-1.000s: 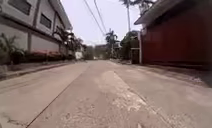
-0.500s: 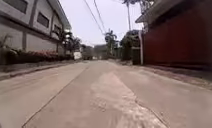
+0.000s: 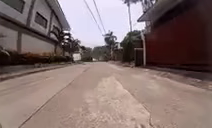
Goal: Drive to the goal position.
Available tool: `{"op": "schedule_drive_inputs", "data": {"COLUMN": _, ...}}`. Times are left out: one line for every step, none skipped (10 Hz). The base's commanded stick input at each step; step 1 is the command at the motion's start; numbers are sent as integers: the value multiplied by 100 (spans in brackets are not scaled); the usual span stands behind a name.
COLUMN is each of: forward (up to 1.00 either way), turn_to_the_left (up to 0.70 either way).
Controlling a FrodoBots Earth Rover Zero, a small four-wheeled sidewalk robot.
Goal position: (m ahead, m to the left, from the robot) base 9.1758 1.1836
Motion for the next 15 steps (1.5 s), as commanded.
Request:
{"op": "schedule_drive_inputs", "data": {"forward": 100, "turn_to_the_left": 3}}
{"op": "schedule_drive_inputs", "data": {"forward": 100, "turn_to_the_left": 3}}
{"op": "schedule_drive_inputs", "data": {"forward": 100, "turn_to_the_left": 3}}
{"op": "schedule_drive_inputs", "data": {"forward": 100, "turn_to_the_left": 3}}
{"op": "schedule_drive_inputs", "data": {"forward": 100, "turn_to_the_left": 3}}
{"op": "schedule_drive_inputs", "data": {"forward": 100, "turn_to_the_left": 3}}
{"op": "schedule_drive_inputs", "data": {"forward": 100, "turn_to_the_left": 3}}
{"op": "schedule_drive_inputs", "data": {"forward": 100, "turn_to_the_left": 3}}
{"op": "schedule_drive_inputs", "data": {"forward": 100, "turn_to_the_left": 3}}
{"op": "schedule_drive_inputs", "data": {"forward": 100, "turn_to_the_left": 3}}
{"op": "schedule_drive_inputs", "data": {"forward": 100, "turn_to_the_left": 3}}
{"op": "schedule_drive_inputs", "data": {"forward": 100, "turn_to_the_left": 3}}
{"op": "schedule_drive_inputs", "data": {"forward": 100, "turn_to_the_left": 3}}
{"op": "schedule_drive_inputs", "data": {"forward": 100, "turn_to_the_left": 3}}
{"op": "schedule_drive_inputs", "data": {"forward": 100, "turn_to_the_left": 3}}
